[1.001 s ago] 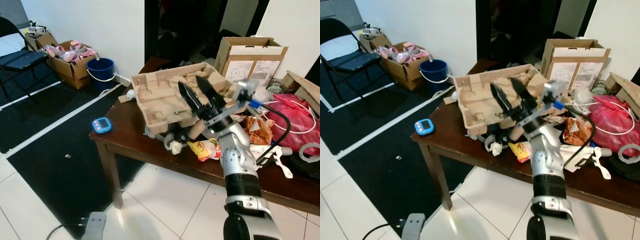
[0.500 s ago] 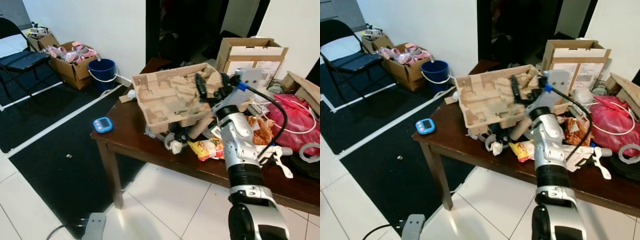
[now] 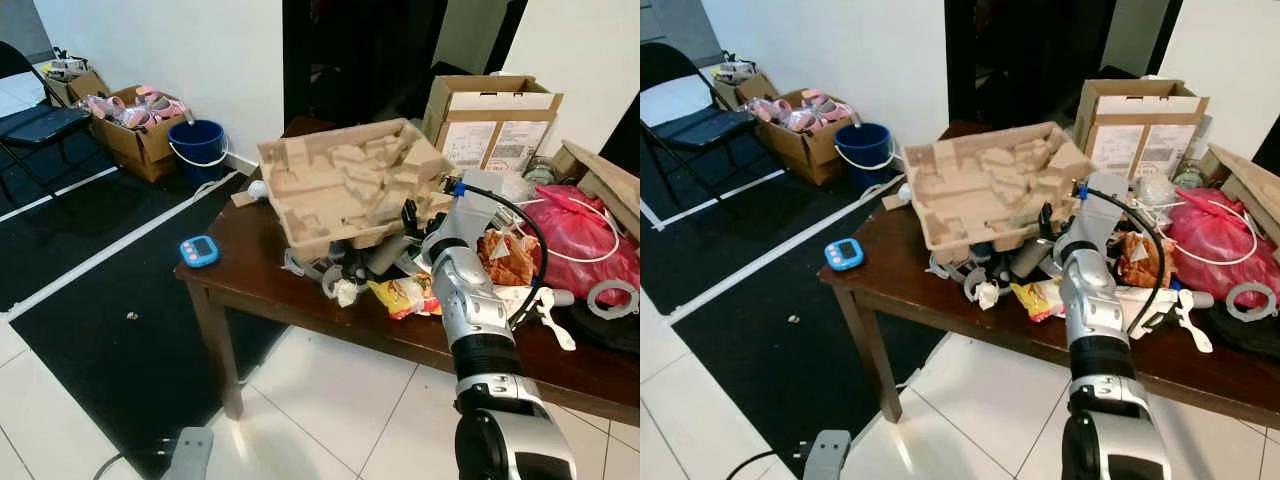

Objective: Picking trash to rubbish bin

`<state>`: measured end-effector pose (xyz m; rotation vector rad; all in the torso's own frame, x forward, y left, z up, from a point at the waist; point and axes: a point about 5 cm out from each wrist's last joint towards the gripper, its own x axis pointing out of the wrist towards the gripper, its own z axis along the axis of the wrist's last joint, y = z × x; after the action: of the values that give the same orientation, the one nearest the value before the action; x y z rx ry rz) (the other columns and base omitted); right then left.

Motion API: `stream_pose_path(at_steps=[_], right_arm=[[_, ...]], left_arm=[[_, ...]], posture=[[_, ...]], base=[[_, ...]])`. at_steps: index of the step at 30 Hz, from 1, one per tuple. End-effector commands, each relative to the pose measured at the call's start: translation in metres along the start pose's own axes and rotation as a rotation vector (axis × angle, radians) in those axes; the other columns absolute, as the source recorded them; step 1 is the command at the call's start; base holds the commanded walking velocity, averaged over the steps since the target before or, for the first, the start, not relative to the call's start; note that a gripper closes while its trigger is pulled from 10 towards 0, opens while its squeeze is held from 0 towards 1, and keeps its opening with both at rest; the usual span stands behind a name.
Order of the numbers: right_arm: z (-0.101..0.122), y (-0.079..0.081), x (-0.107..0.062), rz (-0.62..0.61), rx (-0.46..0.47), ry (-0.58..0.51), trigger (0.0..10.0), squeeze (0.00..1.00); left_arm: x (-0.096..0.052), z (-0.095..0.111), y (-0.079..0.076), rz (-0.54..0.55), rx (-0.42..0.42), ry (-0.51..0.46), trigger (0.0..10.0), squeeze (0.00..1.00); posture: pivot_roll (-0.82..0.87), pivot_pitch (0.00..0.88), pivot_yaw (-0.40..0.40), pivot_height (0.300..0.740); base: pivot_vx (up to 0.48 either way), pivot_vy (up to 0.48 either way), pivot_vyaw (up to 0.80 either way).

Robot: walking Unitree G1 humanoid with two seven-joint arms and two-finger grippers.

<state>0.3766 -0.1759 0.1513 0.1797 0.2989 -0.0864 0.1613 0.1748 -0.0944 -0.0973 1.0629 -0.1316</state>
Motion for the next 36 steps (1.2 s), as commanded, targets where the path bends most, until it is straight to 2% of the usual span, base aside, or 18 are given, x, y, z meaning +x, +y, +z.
stream_pose_path(at_steps=[1, 4, 13, 16, 18, 22, 24, 26, 27, 28, 36], right_arm=[[-0.011, 0.001, 0.001, -0.001, -0.017, 0.077, 10.0, 0.00], [-0.009, 0.004, 0.001, 0.003, -0.022, 0.158, 10.0, 0.00], [-0.009, 0.009, -0.002, 0.006, 0.041, 0.212, 10.0, 0.00], [0.008, 0.010, 0.000, 0.024, 0.155, 0.116, 10.0, 0.00], [0.015, 0.011, 0.000, 0.051, 0.167, 0.073, 10.0, 0.00], [0.043, 0.014, -0.005, 0.136, 0.231, -0.095, 10.0, 0.00], [0.045, 0.014, -0.006, 0.143, 0.248, -0.101, 10.0, 0.00], [0.042, 0.013, -0.005, 0.131, 0.230, -0.062, 10.0, 0.00], [0.031, 0.008, -0.004, 0.084, 0.211, 0.033, 10.0, 0.00], [0.027, 0.007, -0.004, 0.072, 0.204, 0.058, 10.0, 0.00], [0.015, 0.005, -0.004, 0.034, 0.182, 0.130, 10.0, 0.00]], left_arm=[[0.000, -0.008, -0.003, -0.006, -0.002, 0.029, 10.0, 0.00], [0.000, -0.010, -0.004, -0.007, -0.002, 0.033, 10.0, 0.00], [0.000, -0.010, -0.005, -0.009, -0.003, 0.031, 10.0, 0.00], [0.000, -0.010, -0.006, -0.011, -0.003, 0.031, 10.0, 0.00], [0.000, -0.010, -0.006, -0.011, -0.001, 0.032, 10.0, 0.00], [0.000, -0.010, -0.006, -0.012, -0.001, 0.032, 10.0, 0.00], [0.000, -0.010, -0.006, -0.012, -0.001, 0.032, 10.0, 0.00], [0.000, -0.010, -0.006, -0.012, -0.001, 0.032, 10.0, 0.00], [0.000, -0.010, -0.006, -0.011, -0.001, 0.033, 10.0, 0.00], [0.000, -0.010, -0.005, -0.011, -0.002, 0.032, 10.0, 0.00], [0.000, -0.009, -0.006, -0.011, -0.003, 0.030, 10.0, 0.00]], posture=[[-0.03, 0.063, -0.024, 0.740], [-0.03, 0.057, -0.032, 0.740], [-0.03, 0.054, -0.036, 0.740], [-0.03, 0.056, -0.035, 0.740], [-0.03, 0.057, -0.034, 0.740], [-0.03, 0.060, -0.032, 0.740], [-0.03, 0.060, -0.031, 0.740], [-0.03, 0.060, -0.030, 0.740], [-0.03, 0.062, -0.031, 0.740], [-0.02, 0.064, -0.032, 0.740], [-0.02, 0.064, -0.032, 0.740]], base=[[0.000, 0.000, 0.00], [0.000, 0.000, 0.00], [0.000, 0.000, 0.00], [0.000, 0.000, 0.00], [0.000, 0.000, 0.00], [0.000, 0.000, 0.00], [0.000, 0.000, 0.00], [0.000, 0.000, 0.00], [0.000, 0.000, 0.00], [0.000, 0.000, 0.00], [0.000, 0.000, 0.00]])
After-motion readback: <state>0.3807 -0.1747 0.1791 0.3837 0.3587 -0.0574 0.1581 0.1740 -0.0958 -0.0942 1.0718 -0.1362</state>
